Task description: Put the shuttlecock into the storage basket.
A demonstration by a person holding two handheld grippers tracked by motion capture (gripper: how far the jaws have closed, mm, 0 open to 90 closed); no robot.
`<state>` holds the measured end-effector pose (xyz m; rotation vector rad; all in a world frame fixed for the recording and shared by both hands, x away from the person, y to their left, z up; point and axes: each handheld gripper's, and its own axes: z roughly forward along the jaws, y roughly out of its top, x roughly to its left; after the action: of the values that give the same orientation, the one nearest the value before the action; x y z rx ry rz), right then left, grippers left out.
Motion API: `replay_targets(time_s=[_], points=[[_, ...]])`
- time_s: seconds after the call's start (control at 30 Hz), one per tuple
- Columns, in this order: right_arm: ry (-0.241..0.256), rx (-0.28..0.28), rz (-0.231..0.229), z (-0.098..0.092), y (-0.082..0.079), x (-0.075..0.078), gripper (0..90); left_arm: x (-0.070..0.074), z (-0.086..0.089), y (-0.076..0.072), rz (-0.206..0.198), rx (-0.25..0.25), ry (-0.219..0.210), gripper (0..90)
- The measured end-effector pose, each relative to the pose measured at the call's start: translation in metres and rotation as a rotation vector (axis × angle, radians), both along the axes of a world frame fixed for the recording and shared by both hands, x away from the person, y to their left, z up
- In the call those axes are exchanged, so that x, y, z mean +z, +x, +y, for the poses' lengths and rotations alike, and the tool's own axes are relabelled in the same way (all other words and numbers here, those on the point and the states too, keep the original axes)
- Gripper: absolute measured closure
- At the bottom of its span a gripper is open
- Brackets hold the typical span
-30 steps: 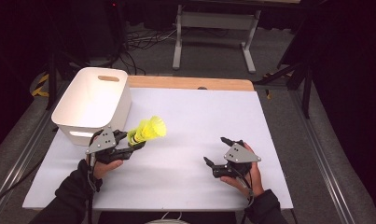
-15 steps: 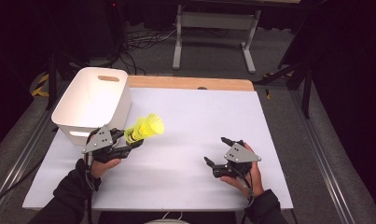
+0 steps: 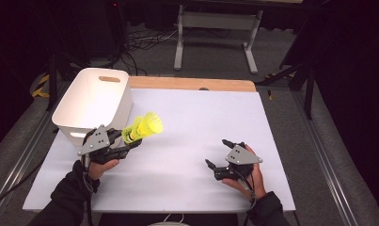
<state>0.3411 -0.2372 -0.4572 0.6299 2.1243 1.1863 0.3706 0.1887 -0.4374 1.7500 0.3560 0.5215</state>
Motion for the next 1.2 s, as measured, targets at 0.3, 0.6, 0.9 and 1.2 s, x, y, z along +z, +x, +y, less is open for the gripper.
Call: replay_targets(time_s=[0.3, 0.6, 0.9, 1.2], points=[[-0.006, 0.006, 0.009, 0.0, 0.0, -0.001, 12.7, 0.006, 0.007, -0.002, -0.017, 0.014, -0.021, 56.7], [-0.008, 0.011, 0.012, 0.001, 0.0, -0.001, 12.7, 0.013, 0.016, -0.001, -0.022, 0.043, -0.035, 56.7], [-0.007, 0.013, 0.018, 0.0, 0.001, -0.002, 12.7, 0.018, 0.025, -0.001, -0.025, 0.07, -0.048, 56.7], [-0.009, 0.013, 0.022, -0.002, 0.001, -0.001, 12.7, 0.024, 0.035, -0.003, -0.031, 0.101, -0.075, 56.7]])
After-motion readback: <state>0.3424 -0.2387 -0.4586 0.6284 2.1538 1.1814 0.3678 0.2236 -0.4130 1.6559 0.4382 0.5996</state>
